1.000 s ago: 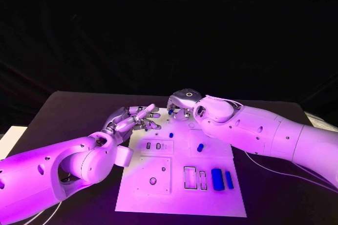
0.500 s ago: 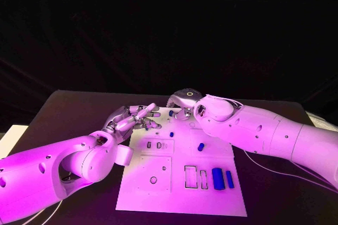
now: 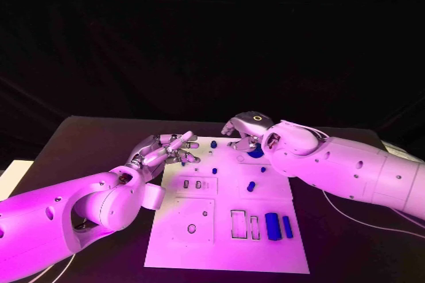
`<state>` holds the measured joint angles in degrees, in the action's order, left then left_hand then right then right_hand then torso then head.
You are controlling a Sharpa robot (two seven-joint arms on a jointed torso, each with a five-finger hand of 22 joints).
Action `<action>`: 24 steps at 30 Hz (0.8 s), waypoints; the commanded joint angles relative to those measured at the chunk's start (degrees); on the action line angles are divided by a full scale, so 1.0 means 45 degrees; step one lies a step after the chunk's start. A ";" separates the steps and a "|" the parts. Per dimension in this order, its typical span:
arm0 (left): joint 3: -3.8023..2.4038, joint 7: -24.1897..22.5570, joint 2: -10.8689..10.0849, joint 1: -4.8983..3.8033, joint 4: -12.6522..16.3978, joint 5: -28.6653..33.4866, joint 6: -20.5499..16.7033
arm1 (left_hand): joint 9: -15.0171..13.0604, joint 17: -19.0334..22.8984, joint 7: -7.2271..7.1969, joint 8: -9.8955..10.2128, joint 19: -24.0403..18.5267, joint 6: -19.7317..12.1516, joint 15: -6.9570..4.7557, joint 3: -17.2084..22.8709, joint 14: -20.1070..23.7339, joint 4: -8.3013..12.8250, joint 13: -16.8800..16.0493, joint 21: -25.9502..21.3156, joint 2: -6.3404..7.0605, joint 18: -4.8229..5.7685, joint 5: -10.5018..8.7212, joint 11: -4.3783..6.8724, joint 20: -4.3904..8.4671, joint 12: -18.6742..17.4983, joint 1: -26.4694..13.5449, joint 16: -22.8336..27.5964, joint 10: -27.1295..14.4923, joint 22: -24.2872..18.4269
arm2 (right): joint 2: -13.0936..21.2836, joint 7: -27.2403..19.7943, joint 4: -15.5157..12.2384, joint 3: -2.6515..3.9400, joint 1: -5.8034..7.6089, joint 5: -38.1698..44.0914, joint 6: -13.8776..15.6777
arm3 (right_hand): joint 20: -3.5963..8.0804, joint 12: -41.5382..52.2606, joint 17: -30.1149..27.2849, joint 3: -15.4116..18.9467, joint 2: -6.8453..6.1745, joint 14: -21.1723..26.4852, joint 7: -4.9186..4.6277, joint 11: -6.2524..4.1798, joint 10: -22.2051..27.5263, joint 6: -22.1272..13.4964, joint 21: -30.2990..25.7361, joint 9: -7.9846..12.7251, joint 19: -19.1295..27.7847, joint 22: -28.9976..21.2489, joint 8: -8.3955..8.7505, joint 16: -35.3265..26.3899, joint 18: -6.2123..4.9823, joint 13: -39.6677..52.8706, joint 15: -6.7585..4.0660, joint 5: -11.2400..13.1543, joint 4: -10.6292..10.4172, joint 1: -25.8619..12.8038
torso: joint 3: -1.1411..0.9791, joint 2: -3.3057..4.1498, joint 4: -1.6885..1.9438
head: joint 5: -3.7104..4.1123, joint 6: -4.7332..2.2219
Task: Assemble the parts on the task board
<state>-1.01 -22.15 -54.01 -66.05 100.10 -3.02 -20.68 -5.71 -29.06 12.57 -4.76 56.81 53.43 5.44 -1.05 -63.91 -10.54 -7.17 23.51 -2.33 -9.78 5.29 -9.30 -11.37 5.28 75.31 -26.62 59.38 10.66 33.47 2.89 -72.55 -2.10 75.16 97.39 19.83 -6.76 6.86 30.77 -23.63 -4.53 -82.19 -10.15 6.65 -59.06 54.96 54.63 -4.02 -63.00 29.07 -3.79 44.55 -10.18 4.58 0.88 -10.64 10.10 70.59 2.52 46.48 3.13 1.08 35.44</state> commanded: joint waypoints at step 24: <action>-0.0001 -0.0163 0.0060 -0.0007 -0.0197 0.0079 0.0349 | -0.0018 -0.0022 0.0100 0.0061 -0.0084 0.0023 0.0011 -0.0002 0.0114 0.0087 -0.0018 -0.0006 -0.0142 -0.0104 0.0041 -0.0017 -0.0028 -0.0050 0.0035 0.0034 -0.0071 -0.0008 | 0.2166 0.2118 -0.1102 0.0141 0.0184 -0.3717 -0.1935 | 0.0386 1.5723 1.0518 0.2883 -0.0182 -0.1316 0.0303 -0.0670 -0.5026 -0.0420 0.5214 -0.0017 -0.3480 0.7951 -0.0309 0.8679 0.1200 1.5807 -0.0395 -0.0734 -0.1910 -0.0563 | -0.0099 -0.0175 -0.0292 | -0.0065 -0.0058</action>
<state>-0.99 -22.15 -53.89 -66.06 99.21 -2.78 -20.50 -5.70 -29.10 12.57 -4.77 56.81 53.43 5.44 -1.05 -63.91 -10.54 -7.16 23.51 -2.33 -9.78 5.29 -9.30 -11.37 5.28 75.31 -26.62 59.38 10.66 43.58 11.19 -77.99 -1.49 76.06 82.12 13.54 -4.85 77.44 74.95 -10.97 -5.57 -84.03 -8.81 3.64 -81.37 53.58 77.92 -4.07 -78.37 64.79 -4.88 83.41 -5.27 74.95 -1.22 -14.11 1.57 67.72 2.08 45.61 1.76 0.86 35.13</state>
